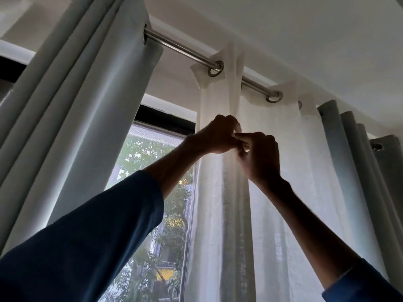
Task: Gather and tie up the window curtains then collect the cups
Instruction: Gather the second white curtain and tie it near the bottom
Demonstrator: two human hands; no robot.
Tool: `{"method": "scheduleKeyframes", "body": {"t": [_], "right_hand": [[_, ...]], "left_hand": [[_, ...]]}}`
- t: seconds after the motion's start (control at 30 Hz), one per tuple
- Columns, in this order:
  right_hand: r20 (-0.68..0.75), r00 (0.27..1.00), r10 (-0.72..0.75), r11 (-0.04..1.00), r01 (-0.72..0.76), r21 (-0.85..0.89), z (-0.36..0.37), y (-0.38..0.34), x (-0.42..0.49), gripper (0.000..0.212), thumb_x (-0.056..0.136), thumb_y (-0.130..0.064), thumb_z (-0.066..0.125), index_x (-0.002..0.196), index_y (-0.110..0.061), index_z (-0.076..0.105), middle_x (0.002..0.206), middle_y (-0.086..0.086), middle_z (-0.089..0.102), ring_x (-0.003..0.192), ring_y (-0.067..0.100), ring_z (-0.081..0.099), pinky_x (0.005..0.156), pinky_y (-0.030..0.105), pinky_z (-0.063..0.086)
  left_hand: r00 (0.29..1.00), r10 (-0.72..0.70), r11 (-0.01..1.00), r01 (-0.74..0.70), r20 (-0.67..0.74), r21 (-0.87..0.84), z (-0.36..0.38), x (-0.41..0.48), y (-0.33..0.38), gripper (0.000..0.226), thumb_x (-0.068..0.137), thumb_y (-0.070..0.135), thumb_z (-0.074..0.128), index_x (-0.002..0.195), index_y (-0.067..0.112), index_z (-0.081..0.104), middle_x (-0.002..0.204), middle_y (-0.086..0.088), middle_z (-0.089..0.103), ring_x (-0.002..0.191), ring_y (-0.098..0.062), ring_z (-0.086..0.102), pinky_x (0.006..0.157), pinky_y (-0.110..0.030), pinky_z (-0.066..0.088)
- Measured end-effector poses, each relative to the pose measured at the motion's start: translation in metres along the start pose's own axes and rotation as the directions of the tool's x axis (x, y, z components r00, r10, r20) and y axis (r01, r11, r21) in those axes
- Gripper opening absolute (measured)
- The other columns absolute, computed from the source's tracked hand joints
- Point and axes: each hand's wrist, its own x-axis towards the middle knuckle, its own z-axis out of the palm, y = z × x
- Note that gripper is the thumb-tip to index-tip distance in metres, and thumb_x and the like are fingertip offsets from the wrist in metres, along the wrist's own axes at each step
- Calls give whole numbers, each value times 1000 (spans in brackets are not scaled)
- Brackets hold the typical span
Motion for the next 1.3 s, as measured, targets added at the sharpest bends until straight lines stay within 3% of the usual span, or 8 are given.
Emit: {"method": "scheduleKeyframes", "body": {"t": [0.17, 0.3, 0.4, 0.5, 0.6, 0.67, 0.97, 1.3], "right_hand": [[-36, 993, 111, 933, -91, 347, -12, 14, -7, 30, 99, -33, 59, 82, -16, 76, 77, -11, 76, 71, 2, 72, 69, 22, 55], [-225, 891, 393, 919, -382, 93, -11, 71, -5, 44, 90, -45, 66, 119, -11, 65, 115, 4, 69, 107, 19, 65, 93, 23, 41], [-57, 755, 654, 756, -655, 2, -13, 113, -3, 98, 77, -65, 73, 141, 3, 42, 141, 21, 50, 132, 38, 46, 106, 44, 41], [167, 619, 767, 626, -779, 14, -16, 128, -8, 104, 71, -66, 78, 138, 5, 43, 138, 22, 53, 129, 39, 50, 98, 43, 46], [147, 705, 694, 714, -700, -20, -10, 128, -15, 39, 76, -45, 80, 82, -10, 63, 96, 16, 69, 100, 40, 65, 74, 35, 49], [96, 777, 622, 783, -619, -57, -3, 123, -16, 37, 78, -27, 68, 57, -13, 41, 64, 11, 55, 75, 41, 62, 59, 29, 39], [34, 998, -50, 996, 53, -76, -1, -8, 33, 14, 88, -9, 64, 76, -7, 71, 76, 14, 70, 71, 38, 61, 62, 32, 36], [109, 994, -14, 996, 4, 89, 7, -20, 14, 30, 91, -14, 63, 63, -13, 53, 57, -8, 49, 55, 21, 48, 59, 28, 38]], "left_hand": [[967, -208, 972, 188, -146, -138, 7, 11, -2, 24, 79, 24, 46, 66, 7, 58, 76, -11, 62, 82, -32, 62, 64, -32, 45], [949, -171, 984, 152, -267, -90, 21, 5, -10, 25, 79, 40, 64, 81, 15, 65, 91, 0, 65, 87, -18, 58, 80, -30, 51], [939, -130, 991, 114, -319, -67, 30, 2, -17, 19, 73, 21, 70, 91, 25, 64, 104, 1, 62, 93, -17, 59, 83, -36, 55], [930, -120, 992, 102, -349, -70, 32, 0, -18, 23, 72, 14, 70, 91, 26, 64, 102, -1, 62, 89, -18, 61, 78, -38, 57], [928, -110, 993, 92, -355, -69, 30, -2, -18, 21, 74, 13, 70, 90, 25, 65, 98, -1, 65, 86, -18, 62, 76, -38, 58], [926, -104, 994, 85, -363, -67, 28, -4, -19, 20, 75, 11, 69, 90, 24, 66, 97, -1, 66, 87, -17, 63, 75, -37, 58], [911, -18, 999, 37, -413, 38, 19, -10, -41, 27, 76, 4, 58, 87, 25, 70, 97, 3, 71, 86, -14, 66, 78, -29, 55], [914, 62, 998, -48, -402, 46, -5, -20, -59, 27, 78, 1, 62, 95, 18, 73, 89, 5, 73, 73, -5, 63, 69, -4, 41]]}}
